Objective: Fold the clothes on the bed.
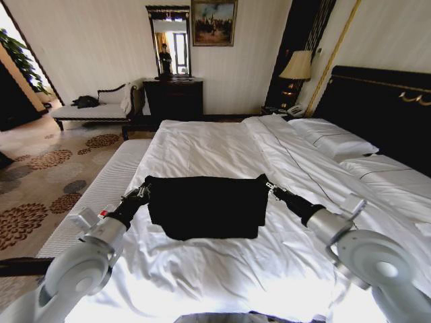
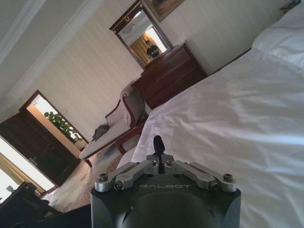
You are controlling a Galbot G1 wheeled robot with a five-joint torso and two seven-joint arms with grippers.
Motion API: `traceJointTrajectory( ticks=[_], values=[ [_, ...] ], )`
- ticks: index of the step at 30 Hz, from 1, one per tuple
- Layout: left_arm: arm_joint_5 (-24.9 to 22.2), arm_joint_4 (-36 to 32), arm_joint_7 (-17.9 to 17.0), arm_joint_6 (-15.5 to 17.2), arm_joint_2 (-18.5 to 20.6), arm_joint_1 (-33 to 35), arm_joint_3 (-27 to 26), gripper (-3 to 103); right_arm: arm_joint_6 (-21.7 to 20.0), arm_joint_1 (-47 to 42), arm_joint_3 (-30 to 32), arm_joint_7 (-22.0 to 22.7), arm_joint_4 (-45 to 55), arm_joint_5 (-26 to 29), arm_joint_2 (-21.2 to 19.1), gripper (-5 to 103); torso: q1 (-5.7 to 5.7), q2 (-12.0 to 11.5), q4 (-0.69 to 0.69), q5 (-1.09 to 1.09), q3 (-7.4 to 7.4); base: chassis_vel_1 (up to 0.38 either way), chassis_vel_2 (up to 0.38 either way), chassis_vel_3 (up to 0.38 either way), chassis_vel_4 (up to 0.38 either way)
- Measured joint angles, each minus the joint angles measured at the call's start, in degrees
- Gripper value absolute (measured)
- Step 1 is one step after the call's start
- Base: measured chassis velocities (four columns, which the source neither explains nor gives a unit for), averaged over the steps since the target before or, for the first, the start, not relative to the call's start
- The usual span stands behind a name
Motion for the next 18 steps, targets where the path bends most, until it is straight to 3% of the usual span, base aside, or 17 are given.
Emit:
traceJointTrajectory(
  ticks=[4,9,13,18],
  values=[
    [0.47,4.87,-0.59,0.24,-0.29,-3.74,5.04,1,-0.32,1.16,-4.48,-0.09,-4.53,-2.09,1.27,0,0.00,0.00,-0.02,0.01,0.01,0.000,0.000,0.000,0.000],
    [3.66,14.63,0.07,0.39,-3.63,-9.51,12.05,1,-0.59,5.02,-11.37,-1.55,-13.33,-4.71,3.10,0,0.01,-0.01,0.00,0.02,0.02,0.000,0.000,0.000,0.000],
    [8.36,27.75,1.02,0.22,-9.94,-20.09,21.98,1,-0.18,12.55,-18.89,-4.85,-25.25,-10.51,4.21,0,0.01,-0.01,-0.01,0.00,0.02,0.000,0.000,0.000,0.000],
    [11.20,37.64,1.92,-0.12,-14.89,-28.08,28.66,1,1.56,19.13,-25.02,-8.60,-35.76,-15.33,5.06,0,0.02,-0.02,-0.01,0.01,0.03,0.000,0.000,0.000,0.000]
  ],
)
